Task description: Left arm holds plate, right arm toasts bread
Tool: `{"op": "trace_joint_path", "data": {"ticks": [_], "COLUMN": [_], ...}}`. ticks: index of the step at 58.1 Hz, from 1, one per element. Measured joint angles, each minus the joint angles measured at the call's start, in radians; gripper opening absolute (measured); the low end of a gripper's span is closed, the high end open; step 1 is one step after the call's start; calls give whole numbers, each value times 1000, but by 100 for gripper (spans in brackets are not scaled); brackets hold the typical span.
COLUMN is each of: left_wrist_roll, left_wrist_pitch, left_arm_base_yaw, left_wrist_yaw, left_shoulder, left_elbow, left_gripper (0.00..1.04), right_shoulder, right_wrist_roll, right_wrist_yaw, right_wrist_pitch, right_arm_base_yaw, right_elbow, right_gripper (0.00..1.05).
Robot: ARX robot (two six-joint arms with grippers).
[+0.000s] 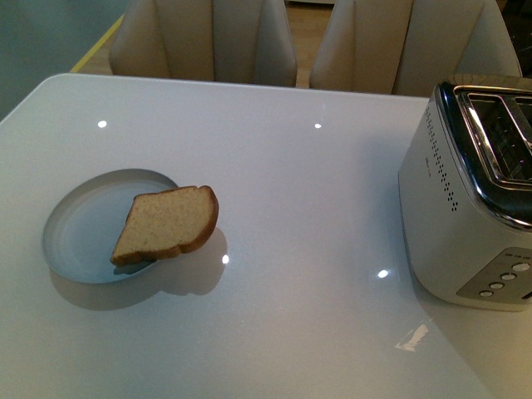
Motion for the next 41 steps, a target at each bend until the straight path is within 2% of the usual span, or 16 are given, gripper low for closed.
{"op": "trace_joint_path", "data": {"ticks": [38,41], "left_wrist_roll": [0,-78], "left_wrist_pitch": [0,-112], "left_arm_base_yaw": [0,-36], "left_wrist_yaw": [-1,-114], "left_shoulder": [0,47], "left_elbow": [0,39], "left_gripper": [97,97], "right_shoulder": [0,0], "right_wrist_roll": [0,0], "right_wrist_yaw": [0,0], "right_wrist_pitch": [0,0], "right_arm_base_yaw": [0,0], "right_elbow": [0,0], "right_gripper": [96,96]}}
